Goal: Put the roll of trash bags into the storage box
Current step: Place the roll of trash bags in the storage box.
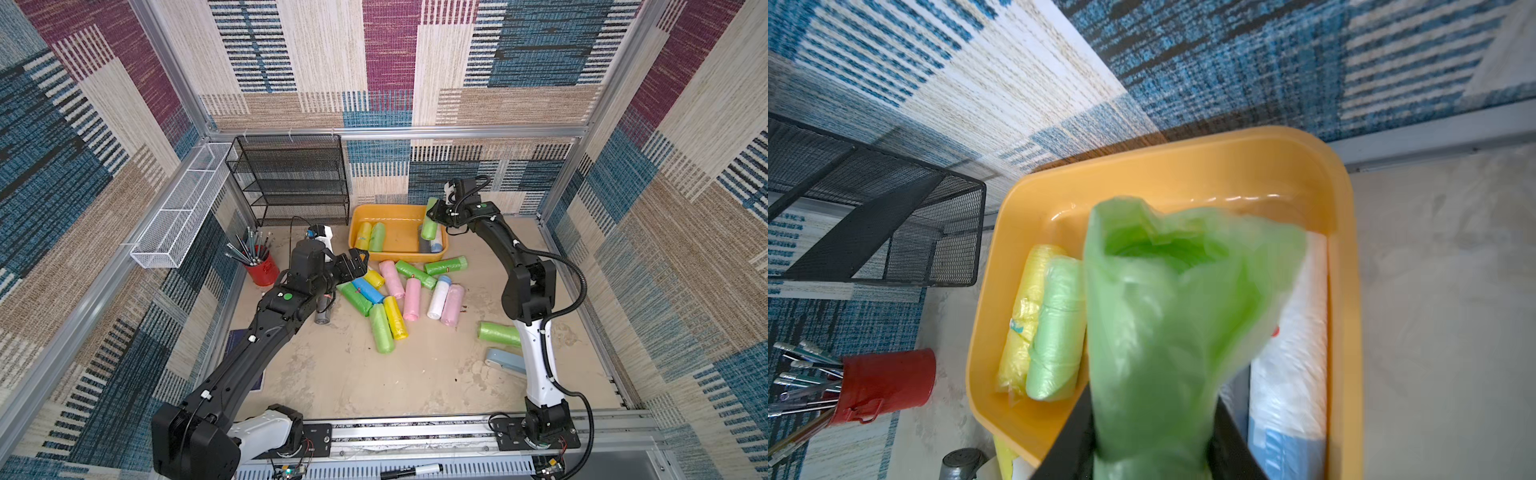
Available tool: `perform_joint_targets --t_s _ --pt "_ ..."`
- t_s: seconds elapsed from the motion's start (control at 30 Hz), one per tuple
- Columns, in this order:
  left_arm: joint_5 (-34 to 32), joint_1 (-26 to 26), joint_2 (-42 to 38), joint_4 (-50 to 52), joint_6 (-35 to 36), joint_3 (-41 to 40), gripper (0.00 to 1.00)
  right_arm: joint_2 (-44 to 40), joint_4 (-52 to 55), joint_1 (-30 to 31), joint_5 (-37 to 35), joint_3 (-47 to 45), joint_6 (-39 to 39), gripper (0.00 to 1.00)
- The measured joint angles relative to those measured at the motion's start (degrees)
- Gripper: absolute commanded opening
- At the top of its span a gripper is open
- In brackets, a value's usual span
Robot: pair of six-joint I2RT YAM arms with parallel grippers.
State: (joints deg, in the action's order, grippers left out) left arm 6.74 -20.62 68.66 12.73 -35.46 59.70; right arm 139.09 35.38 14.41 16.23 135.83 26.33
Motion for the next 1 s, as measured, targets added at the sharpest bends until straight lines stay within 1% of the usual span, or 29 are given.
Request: perform_joint_targets --t_s 0.13,0.6,0.7,0.77,0.83,0.87,1.0 --pt "0.35 0.57 1.22 -0.17 -0.37 -0.13 0.98 4.31 -0.37 0.17 1.14 4.52 -0.46 0.22" --pt "2.64 1.46 4.17 -2.89 -2.05 -0.33 0.98 10.38 -3.72 0.9 3.23 5.09 -1.46 0.25" --pt "2.64 1.49 4.31 -2.89 -2.05 -0.33 0.98 11.26 -4.83 0.94 3.3 5.14 -1.62 0.32" --pt "2.67 1.49 4.31 -3.08 -2.01 -0.33 0.98 11.54 -5.42 1.03 3.19 5.16 -1.75 0.42" --pt "3.02 1.36 4.28 -4.24 -1.88 -0.79 0.98 11.76 -5.51 1.14 2.64 5.16 -2.05 0.43" --pt "3.48 1.29 4.11 -6.4 -1.81 -1.97 0.98 11.96 -5.51 1.07 2.19 5.16 -2.38 0.43" --pt "3.91 1.09 3.85 -9.03 -1.86 -5.05 0.98 12.11 -5.51 0.94 0.96 5.14 -2.38 0.53"
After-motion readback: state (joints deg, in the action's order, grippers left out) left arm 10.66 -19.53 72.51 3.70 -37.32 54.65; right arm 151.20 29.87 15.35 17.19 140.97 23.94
